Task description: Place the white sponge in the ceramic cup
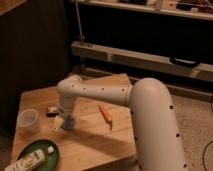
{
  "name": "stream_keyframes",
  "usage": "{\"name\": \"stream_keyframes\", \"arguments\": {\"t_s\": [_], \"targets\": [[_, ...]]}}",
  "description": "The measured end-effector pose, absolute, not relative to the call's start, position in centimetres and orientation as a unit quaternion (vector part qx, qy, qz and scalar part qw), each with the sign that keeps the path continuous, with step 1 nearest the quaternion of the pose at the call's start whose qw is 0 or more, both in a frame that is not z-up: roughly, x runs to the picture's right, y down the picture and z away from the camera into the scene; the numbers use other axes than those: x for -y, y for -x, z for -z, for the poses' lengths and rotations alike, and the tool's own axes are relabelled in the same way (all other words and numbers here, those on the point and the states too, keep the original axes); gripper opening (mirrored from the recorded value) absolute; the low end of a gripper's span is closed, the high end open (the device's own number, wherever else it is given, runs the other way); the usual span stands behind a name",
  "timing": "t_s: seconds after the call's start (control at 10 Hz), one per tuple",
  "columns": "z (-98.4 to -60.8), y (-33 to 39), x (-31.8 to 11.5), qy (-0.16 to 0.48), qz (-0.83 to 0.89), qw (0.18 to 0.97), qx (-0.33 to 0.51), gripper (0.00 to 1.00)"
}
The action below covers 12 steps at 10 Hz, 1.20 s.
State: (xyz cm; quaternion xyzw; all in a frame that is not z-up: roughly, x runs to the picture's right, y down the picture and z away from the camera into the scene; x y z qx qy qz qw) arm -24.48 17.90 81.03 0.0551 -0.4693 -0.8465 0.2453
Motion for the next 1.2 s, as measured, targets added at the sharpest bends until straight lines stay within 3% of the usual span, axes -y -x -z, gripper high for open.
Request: {"name": "stream_keyframes", "arguments": {"t_s": [1.2], "targets": [[-82.6, 25.9, -18.0, -0.044, 0.867, 0.228, 0.442, 0.80]]}}
